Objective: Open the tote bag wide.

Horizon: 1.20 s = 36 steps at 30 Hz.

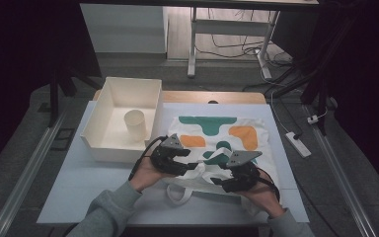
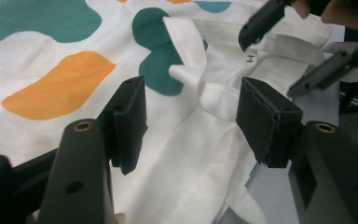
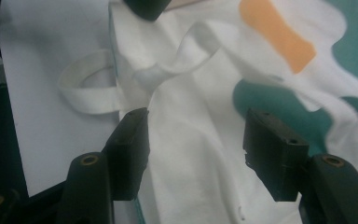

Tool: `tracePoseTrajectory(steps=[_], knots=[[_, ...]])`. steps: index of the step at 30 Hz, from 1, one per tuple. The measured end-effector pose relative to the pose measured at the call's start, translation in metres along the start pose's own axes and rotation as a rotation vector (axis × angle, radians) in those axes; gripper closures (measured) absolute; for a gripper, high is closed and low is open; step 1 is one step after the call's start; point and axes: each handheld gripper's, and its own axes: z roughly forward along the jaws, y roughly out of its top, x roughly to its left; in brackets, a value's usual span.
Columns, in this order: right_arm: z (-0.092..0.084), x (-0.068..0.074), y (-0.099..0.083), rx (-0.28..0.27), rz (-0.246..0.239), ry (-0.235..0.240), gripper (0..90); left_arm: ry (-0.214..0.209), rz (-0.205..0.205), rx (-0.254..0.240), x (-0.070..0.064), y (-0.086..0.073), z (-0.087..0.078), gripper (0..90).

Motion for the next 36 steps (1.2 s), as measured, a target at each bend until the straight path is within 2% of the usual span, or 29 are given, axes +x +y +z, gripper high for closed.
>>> tracePoseTrajectory(steps=[6, 9, 17, 19, 36], knots=[[0.003, 0.007, -0.008, 0.039, -0.012, -0.003, 39.5, -0.002, -0.002, 0.001, 0.000, -0.001, -0.001, 42.9], [0.003, 0.009, -0.012, 0.072, -0.027, -0.016, 38.9, -0.004, -0.003, 0.004, 0.000, -0.001, 0.000, 42.9], [0.001, 0.010, -0.020, 0.117, -0.052, -0.050, 39.0, -0.003, -0.001, 0.009, 0.000, -0.002, 0.002, 42.9], [0.001, 0.011, -0.021, 0.113, -0.060, -0.061, 39.7, -0.004, -0.001, 0.009, 0.000, -0.002, 0.002, 42.9], [0.009, 0.013, -0.023, 0.120, -0.069, -0.060, 42.5, -0.005, -0.006, 0.018, 0.002, -0.003, 0.003, 42.7]])
